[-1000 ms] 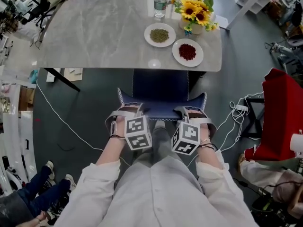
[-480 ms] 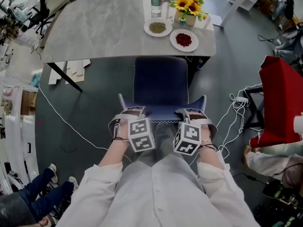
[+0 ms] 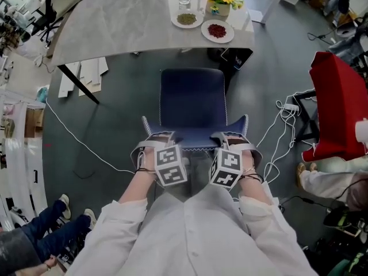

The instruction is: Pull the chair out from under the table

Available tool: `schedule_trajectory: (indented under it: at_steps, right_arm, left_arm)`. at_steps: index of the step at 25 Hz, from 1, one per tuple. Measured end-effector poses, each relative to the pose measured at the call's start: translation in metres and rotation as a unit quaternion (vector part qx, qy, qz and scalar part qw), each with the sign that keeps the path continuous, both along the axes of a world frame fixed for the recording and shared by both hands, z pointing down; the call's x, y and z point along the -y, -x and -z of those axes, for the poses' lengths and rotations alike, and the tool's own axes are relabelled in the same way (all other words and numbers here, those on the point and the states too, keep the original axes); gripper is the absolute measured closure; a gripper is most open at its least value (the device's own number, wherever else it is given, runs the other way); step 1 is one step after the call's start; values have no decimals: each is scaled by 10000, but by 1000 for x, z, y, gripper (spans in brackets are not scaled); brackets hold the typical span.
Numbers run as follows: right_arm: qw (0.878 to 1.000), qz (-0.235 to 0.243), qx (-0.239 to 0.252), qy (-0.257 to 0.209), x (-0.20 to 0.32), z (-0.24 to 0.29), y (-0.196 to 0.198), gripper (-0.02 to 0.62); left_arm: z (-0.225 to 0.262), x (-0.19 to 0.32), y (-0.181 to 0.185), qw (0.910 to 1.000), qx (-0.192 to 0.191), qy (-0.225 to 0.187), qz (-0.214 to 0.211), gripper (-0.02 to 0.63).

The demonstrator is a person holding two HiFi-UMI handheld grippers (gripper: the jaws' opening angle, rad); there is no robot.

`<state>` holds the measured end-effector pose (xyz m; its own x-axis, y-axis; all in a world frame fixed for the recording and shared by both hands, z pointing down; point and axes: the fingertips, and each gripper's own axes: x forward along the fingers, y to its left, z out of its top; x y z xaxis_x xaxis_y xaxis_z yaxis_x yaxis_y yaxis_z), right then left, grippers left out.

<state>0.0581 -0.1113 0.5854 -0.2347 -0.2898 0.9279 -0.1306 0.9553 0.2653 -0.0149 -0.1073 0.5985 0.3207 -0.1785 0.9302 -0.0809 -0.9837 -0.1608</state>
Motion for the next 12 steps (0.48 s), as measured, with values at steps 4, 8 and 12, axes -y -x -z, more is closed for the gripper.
schedule_trajectory:
  at_steps: [4,8,12]
  right_arm:
    - [10000,46,20,15,-29,-1,-1,476]
    - [9999,153,12,-30,-49,-2,-9,476]
    - [9996,281,15,-37,-77,-3,-17,476]
  left_arm:
    - [-1,-29,-1,10000,1,25,33,479]
    - [-1,-52,-9,10000,-10,34,92,479]
    - [-2,-81,-17,9997,-25,70,234,479]
